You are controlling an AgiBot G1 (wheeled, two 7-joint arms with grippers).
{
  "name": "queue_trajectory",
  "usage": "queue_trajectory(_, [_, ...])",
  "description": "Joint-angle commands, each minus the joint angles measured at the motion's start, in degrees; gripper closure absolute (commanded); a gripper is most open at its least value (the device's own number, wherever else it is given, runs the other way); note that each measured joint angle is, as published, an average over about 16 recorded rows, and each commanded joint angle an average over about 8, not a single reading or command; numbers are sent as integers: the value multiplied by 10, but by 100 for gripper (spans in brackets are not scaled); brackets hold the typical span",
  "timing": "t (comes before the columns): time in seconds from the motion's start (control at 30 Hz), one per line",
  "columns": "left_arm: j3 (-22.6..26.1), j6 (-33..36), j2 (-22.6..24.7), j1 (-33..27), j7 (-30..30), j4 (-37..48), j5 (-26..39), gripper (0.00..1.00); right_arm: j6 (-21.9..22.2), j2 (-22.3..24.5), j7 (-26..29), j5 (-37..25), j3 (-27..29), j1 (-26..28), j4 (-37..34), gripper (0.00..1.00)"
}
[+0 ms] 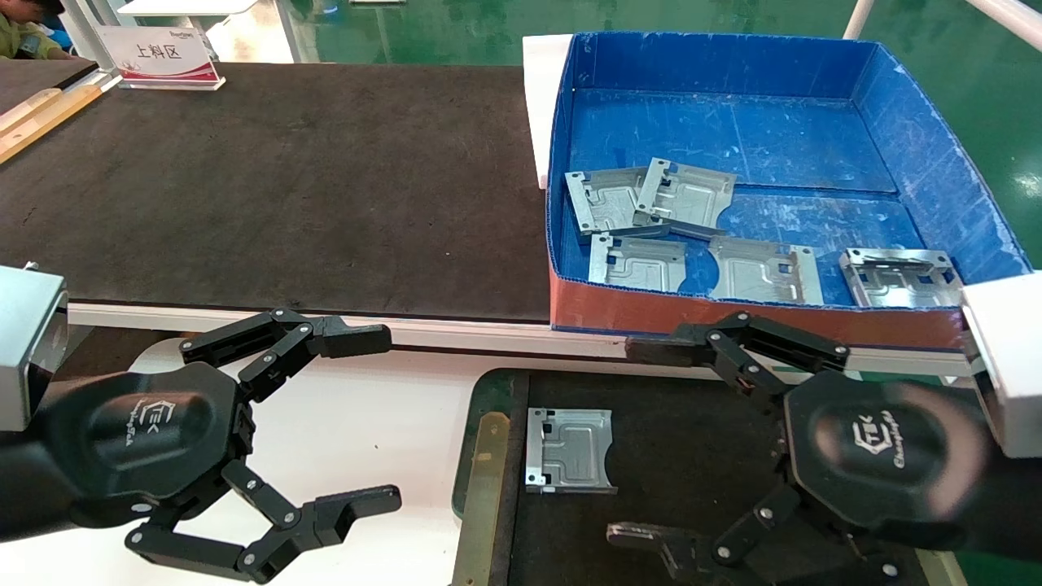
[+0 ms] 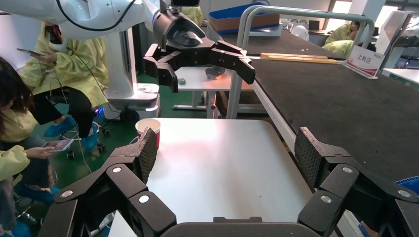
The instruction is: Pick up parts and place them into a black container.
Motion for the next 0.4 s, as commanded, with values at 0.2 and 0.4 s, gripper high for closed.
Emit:
queue_trajectory(0.2, [0,0,0,0,0,0,0,0,0,-2,-2,-1,-3,4,-5,0])
queue_trajectory(0.4, [0,0,0,0,0,0,0,0,-1,-3,-3,-2,-5,6,-7,0])
